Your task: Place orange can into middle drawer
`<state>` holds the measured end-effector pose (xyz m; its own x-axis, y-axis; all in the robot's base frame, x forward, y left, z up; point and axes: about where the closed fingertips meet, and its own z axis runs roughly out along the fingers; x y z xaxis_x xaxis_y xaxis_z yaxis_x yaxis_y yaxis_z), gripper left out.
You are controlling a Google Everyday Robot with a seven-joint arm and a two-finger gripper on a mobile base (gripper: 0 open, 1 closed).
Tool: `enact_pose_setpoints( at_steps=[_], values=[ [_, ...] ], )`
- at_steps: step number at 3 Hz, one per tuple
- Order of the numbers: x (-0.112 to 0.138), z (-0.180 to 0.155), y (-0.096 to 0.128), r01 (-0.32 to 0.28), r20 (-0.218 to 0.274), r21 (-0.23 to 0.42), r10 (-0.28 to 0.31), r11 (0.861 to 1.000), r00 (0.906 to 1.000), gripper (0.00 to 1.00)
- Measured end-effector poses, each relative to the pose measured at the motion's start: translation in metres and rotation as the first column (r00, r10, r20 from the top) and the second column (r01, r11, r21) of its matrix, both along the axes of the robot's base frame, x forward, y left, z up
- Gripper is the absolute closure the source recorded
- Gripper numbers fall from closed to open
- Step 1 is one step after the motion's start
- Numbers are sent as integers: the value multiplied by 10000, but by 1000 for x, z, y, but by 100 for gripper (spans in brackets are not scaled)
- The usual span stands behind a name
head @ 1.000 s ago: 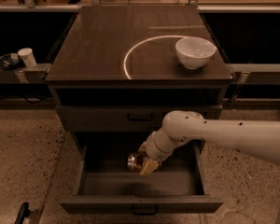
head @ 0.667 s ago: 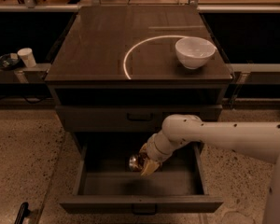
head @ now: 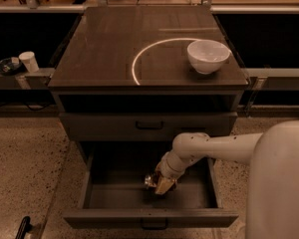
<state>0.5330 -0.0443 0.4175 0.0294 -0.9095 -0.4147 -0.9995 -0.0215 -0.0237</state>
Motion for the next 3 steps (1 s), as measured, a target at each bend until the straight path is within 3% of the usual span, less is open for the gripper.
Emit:
enact_pose_setpoints(
  at_steps=[1,2,3],
  values=[
    [3,-26,-10,201,-235,-399,-210,9990,9995,84],
    [4,-43,-21,397,-315,-836,-425,9957,9986,66],
    [4,-44,-22,431,-328,-881,-461,9952,9984,42]
  ],
)
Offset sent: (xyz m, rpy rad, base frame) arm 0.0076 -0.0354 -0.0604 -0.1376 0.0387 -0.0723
